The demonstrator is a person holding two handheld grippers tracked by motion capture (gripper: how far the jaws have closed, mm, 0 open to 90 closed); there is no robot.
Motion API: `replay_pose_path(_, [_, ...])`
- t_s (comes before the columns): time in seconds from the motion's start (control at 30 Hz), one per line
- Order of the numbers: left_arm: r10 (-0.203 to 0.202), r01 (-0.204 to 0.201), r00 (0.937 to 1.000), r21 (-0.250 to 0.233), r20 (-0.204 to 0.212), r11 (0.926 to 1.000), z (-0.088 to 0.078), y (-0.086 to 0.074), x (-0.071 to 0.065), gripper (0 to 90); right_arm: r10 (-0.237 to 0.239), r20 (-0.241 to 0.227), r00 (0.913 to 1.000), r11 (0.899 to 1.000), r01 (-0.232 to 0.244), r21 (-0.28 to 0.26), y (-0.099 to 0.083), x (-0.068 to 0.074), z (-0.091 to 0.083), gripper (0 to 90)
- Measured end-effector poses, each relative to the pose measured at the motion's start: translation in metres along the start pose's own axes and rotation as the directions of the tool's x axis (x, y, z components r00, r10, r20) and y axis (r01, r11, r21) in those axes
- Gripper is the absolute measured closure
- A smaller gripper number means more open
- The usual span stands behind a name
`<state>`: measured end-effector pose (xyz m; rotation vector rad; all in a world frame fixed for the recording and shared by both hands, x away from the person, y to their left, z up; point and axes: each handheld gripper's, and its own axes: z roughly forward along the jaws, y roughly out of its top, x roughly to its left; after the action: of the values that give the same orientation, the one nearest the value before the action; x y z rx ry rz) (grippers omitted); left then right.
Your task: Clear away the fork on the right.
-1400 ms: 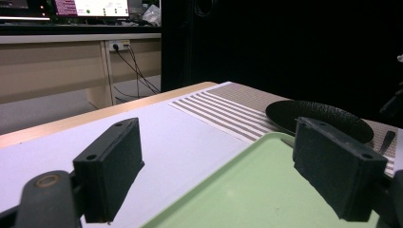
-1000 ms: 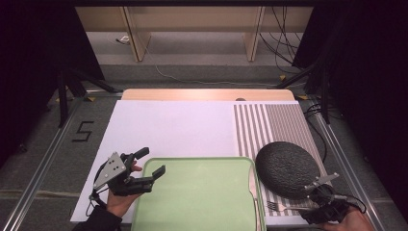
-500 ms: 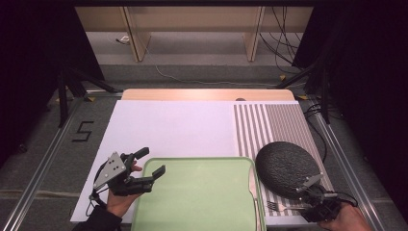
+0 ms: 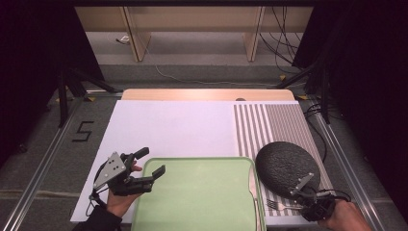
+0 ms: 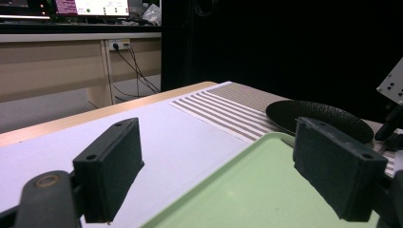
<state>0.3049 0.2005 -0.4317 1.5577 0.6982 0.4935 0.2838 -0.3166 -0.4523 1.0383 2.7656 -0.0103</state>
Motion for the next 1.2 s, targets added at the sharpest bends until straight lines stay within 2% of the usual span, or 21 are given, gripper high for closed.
replay_pose_path(0.13, [0.002,-0.002,1.0,0.0,0.0,1.0,0.0,0.0,0.0,16.5,-0.007,-0.004,1.0,1.0,0.007,0.001,0.001,0.001,0.0,68.1])
replay_pose_path(0.17, [0.001,-0.001,1.0,0.001,0.0,1.0,0.0,0.0,0.0,16.5,-0.033,-0.004,0.9994,0.999,0.033,0.004,0.001,0.001,0.0,68.8])
replay_pose_path(0.27, [0.002,-0.002,1.0,-0.001,0.001,1.0,0.0,0.0,0.0,16.5,-0.05,0.001,0.9988,0.999,0.05,0.015,0.003,0.004,0.0,70.8])
replay_pose_path(0.4, [0.002,-0.002,1.0,0.001,-0.001,1.0,0.0,0.0,0.0,16.5,-0.105,-0.001,0.9945,0.994,0.105,0.032,0.005,0.006,0.0,73.9])
replay_pose_path(0.57, [0.002,-0.002,1.0,0.002,-0.001,1.0,0.0,0.0,0.0,16.5,-0.122,-0.003,0.9925,0.991,0.122,0.046,0.007,0.008,-0.001,76.1])
replay_pose_path(0.67, [0.001,-0.001,1.0,0.002,-0.001,1.0,0.0,0.0,0.0,16.5,-0.165,0.003,0.9863,0.985,0.164,0.047,0.008,0.009,0.0,78.2])
replay_pose_path(0.77, [0.001,-0.001,1.0,0.001,0.001,1.0,0.0,0.0,0.0,16.5,-0.173,0.004,0.985,0.983,0.172,0.056,0.009,0.011,0.0,79.7])
replay_pose_path(0.83, [0.001,-0.001,1.0,0.002,0.001,1.0,0.0,0.0,0.0,16.6,-0.217,0.014,0.976,0.974,0.216,0.064,0.009,0.012,0.0,80.4])
replay_pose_path(0.87, [0.001,-0.001,1.0,0.002,0.001,1.0,0.0,0.0,0.0,16.6,-0.216,0.014,0.9763,0.975,0.215,0.06,0.01,0.012,0.0,80.6])
replay_pose_path(1.0, [0.0,0.0,1.0,0.001,0.002,1.0,0.0,0.0,0.0,16.5,-0.252,0.022,0.9674,0.965,0.25,0.075,0.01,0.014,0.0,82.1])
replay_pose_path(1.1, [0.002,-0.002,1.0,0.001,0.002,1.0,0.0,0.0,0.0,16.6,-0.255,0.026,0.9665,0.965,0.253,0.066,0.01,0.015,0.0,83.2])
replay_pose_path(1.2, [0.0,0.0,1.0,0.001,0.002,1.0,0.0,0.0,0.0,16.6,-0.273,0.027,0.9617,0.961,0.271,0.064,0.009,0.015,-0.001,83.7])
